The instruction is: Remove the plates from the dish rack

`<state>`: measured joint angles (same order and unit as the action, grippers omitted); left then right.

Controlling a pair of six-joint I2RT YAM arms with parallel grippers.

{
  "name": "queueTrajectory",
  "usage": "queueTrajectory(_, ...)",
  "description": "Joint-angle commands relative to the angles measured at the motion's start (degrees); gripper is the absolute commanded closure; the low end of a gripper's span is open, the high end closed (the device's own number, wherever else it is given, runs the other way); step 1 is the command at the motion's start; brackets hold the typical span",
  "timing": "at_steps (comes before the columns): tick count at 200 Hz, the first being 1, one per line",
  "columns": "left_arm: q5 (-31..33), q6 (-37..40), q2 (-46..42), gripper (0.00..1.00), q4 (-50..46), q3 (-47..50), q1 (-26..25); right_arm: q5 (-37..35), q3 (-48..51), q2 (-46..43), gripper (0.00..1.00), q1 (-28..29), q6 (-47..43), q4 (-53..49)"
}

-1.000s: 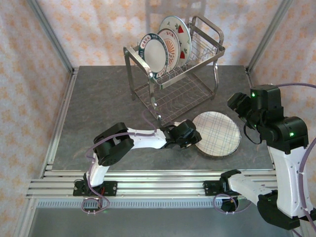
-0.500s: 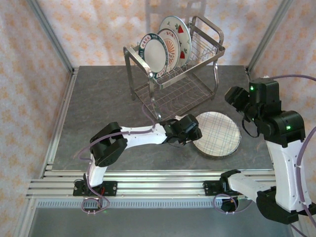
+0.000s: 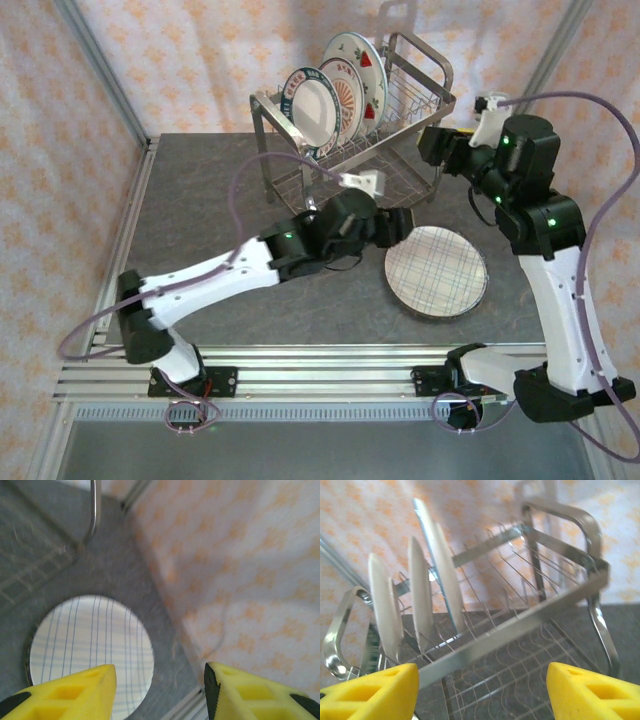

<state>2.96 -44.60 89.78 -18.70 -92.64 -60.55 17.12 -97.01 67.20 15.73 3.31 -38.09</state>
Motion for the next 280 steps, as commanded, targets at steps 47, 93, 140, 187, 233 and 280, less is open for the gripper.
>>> queueTrajectory(47,14.36,11.55,-16.72,0.48,-8.5,-5.06,6.64,8.83,-8.47,11.93,0.34,0.68,-12.5,9.25)
queueTrajectory(93,10.16,11.99,-22.52,0.47,-12.65,-7.47,15.49,1.99,-14.31,18.37,0.35,4.44,-14.93,5.34)
queueTrajectory(140,9.34,11.65,-24.86,0.46,-13.6,-7.46,17.54,-1.17,-15.0,20.89,0.37,4.65,-13.24,6.7)
queueTrajectory(187,8.4,12.96,-25.39,0.46,-11.54,-7.41,17.51,-0.32,-20.03,25.78,0.42,4.75,-12.06,5.67)
queueTrajectory(233,6.34,16.55,-26.39,0.44,-4.82,-5.8,17.5,0.2,-24.23,29.77,0.47,4.79,-11.04,3.72)
queueTrajectory(280,8.39,17.73,-27.22,0.44,0.6,-3.64,17.5,0.54,-25.42,31.51,0.52,4.92,-10.59,3.19)
